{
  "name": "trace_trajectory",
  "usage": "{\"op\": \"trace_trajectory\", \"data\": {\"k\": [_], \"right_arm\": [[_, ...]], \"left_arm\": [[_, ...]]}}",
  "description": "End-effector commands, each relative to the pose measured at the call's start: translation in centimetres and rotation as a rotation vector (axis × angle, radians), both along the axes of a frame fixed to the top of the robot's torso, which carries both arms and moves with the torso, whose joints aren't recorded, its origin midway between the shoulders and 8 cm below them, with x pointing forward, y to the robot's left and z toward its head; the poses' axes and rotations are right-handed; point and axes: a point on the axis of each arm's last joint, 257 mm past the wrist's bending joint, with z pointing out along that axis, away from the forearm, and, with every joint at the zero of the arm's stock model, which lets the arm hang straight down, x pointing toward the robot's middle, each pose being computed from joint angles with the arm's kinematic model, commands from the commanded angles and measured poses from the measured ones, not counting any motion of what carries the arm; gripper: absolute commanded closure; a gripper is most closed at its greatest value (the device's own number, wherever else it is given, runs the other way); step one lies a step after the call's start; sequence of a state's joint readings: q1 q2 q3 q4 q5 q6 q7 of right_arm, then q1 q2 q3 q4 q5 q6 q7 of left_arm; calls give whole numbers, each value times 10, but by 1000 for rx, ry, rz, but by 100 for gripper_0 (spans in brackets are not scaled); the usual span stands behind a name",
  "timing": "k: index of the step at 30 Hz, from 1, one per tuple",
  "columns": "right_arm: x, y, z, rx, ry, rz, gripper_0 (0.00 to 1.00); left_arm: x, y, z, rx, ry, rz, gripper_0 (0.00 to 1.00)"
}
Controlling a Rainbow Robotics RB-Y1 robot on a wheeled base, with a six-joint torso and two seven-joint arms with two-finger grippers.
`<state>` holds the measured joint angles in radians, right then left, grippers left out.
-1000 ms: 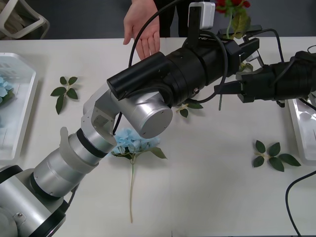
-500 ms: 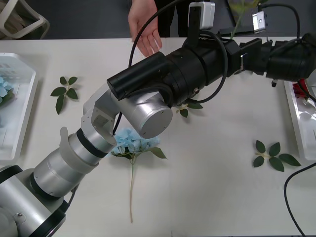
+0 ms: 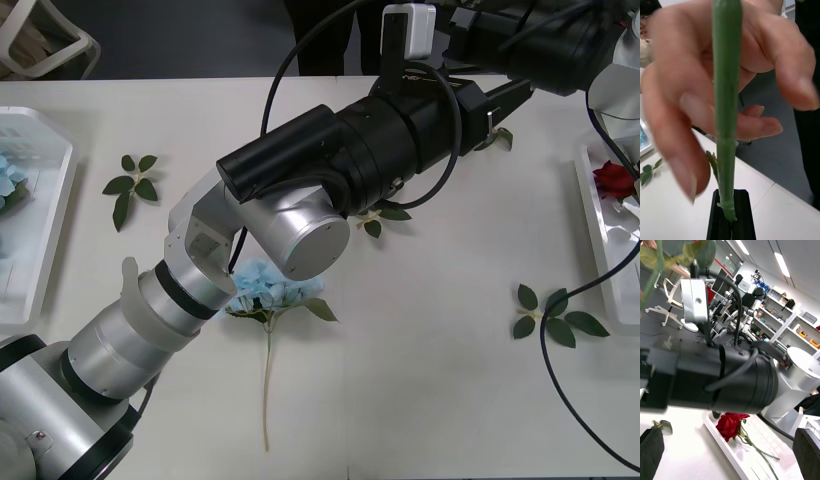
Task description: Place the red flowers into the right box and the blue flowers into the left box. If a person shows an open palm, hand one flower to the person first, then continue sorting.
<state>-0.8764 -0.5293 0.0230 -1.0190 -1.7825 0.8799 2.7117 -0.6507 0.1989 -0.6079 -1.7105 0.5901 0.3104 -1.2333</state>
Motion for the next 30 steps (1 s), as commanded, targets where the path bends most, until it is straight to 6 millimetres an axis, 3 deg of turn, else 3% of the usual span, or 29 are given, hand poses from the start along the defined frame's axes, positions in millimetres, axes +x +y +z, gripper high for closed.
{"op": "trace_trajectory", "data": {"k": [1, 22, 23, 24, 26, 27, 30], "right_arm": [[3, 35, 59, 10, -108, 13, 100], [10, 40, 52, 2, -110, -20, 100], [10, 40, 53, 0, -112, -20, 87], [10, 40, 52, 2, -110, -20, 56], [10, 40, 53, 1, -112, -20, 25], [10, 40, 53, 1, -112, -20, 13], [9, 39, 51, -5, -107, -14, 0]], "left_arm": [[-23, -25, 34, -45, -40, -66, 0], [-23, -25, 34, -45, -40, -66, 0], [-23, -25, 34, -45, -40, -66, 0], [-23, -25, 34, -45, -40, -66, 0], [-23, -25, 34, -45, -40, -66, 0], [-23, -25, 34, -45, -40, -66, 0], [-23, -25, 34, -45, -40, -66, 0]]}}
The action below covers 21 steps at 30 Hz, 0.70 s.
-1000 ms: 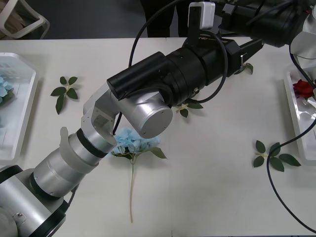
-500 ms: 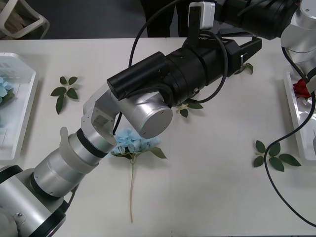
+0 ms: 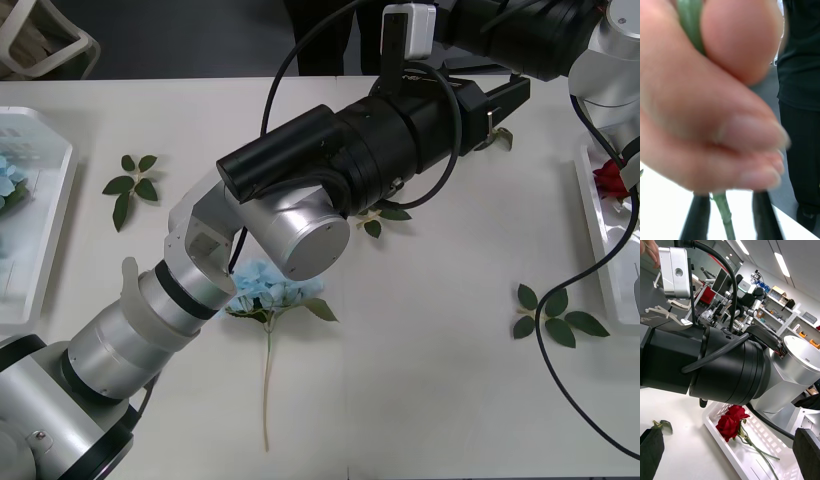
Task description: Place the red flowers into the right box and the blue flowers into the left box. If a person shows an open palm, hand one flower to the person first, then continue sorting.
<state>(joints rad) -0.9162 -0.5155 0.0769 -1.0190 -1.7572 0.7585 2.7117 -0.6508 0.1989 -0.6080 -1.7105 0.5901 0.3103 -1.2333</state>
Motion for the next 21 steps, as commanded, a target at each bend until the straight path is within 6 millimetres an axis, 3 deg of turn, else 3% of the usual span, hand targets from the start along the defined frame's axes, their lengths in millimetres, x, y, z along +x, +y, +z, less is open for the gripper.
{"op": "trace_trajectory", "data": {"k": [1, 13, 17, 21], "right_arm": [[-9, 27, 37, 5, -58, 53, 0], [-19, 16, 21, -19, -4, 107, 0], [-31, -5, 4, -86, 34, 144, 0], [-59, -37, -31, -153, 120, 211, 0]], "left_arm": [[-23, -25, 34, -45, -40, -66, 0], [-23, -25, 34, -45, -40, -66, 0], [-23, -25, 34, -45, -40, -66, 0], [-23, -25, 34, -45, -40, -66, 0]]}}
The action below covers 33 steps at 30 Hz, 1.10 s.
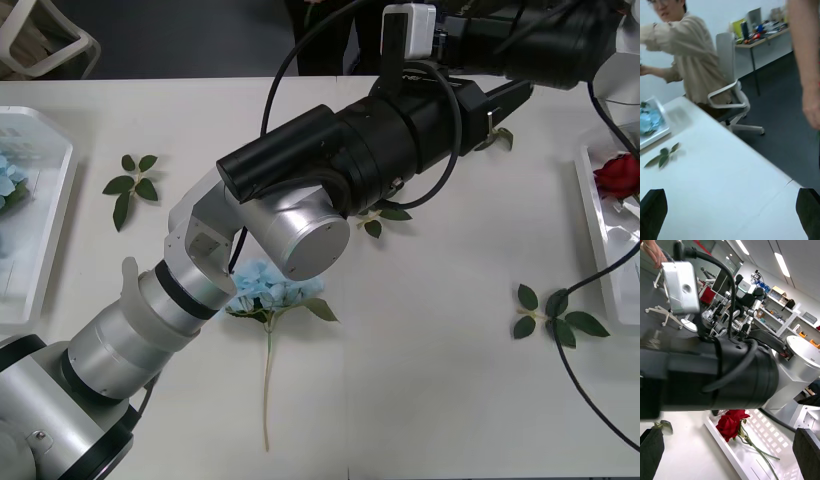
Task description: Place the red flowers into the right box and the blue flowers into the left box. If a person shows an open palm, hand one flower to the person first, then continue sorting.
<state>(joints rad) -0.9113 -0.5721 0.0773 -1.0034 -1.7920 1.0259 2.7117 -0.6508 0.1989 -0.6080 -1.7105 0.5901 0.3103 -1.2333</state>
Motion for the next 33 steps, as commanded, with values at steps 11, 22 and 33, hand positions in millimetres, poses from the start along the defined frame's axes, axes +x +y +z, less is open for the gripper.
{"op": "trace_trajectory", "data": {"k": [11, 22, 33], "right_arm": [[-93, -123, -64, -145, 220, 126, 0], [-152, -149, -77, -168, 258, 181, 0], [-175, -152, -88, -151, 289, 195, 0]], "left_arm": [[-13, -21, 11, -20, -1, -47, 0], [-4, -1, 15, -25, 30, -53, 0], [-39, 109, -3, 262, 337, -102, 0]]}}
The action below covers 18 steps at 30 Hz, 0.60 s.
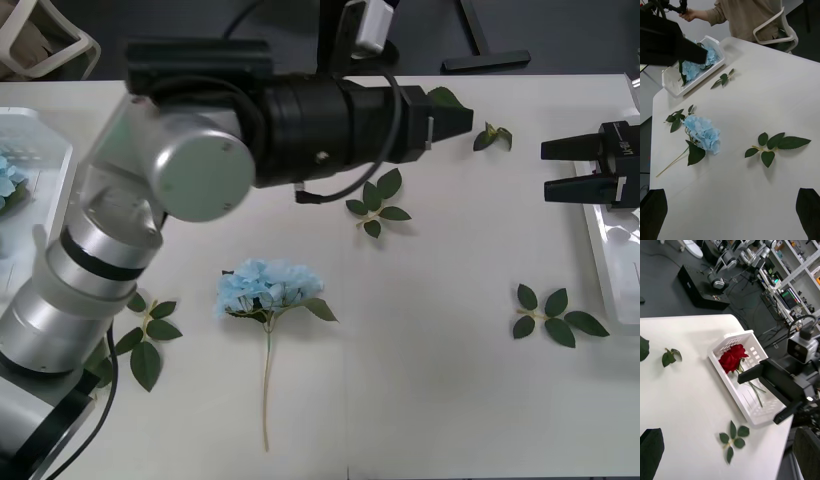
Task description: Place the red flowers into the right box and the blue flowers into the left box. If a person shows an open palm, hand one flower to the person first, then continue sorting.
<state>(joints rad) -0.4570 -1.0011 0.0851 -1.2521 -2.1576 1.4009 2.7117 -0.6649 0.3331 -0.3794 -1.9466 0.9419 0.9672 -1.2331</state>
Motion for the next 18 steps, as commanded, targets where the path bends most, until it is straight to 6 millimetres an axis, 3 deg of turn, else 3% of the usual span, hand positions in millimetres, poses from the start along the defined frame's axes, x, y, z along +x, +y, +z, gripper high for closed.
{"op": "trace_trajectory", "data": {"k": [1, 2, 3, 8, 18], "right_arm": [[-9, -8, 7, -29, -5, 6, 0], [-10, -6, 7, -28, -5, 10, 0], [-11, -5, 7, -31, -8, 15, 0], [-12, 1, 11, -35, -24, 27, 0], [-9, 7, 15, -39, -50, 24, 0]], "left_arm": [[-14, 54, 13, 33, 13, 3, 0], [-18, 62, 6, 53, 17, -2, 0], [-27, 85, -12, 106, 31, -9, 0], [-60, 157, -67, 223, 128, -30, 0], [-130, 239, -151, 384, 384, 9, 0]]}}
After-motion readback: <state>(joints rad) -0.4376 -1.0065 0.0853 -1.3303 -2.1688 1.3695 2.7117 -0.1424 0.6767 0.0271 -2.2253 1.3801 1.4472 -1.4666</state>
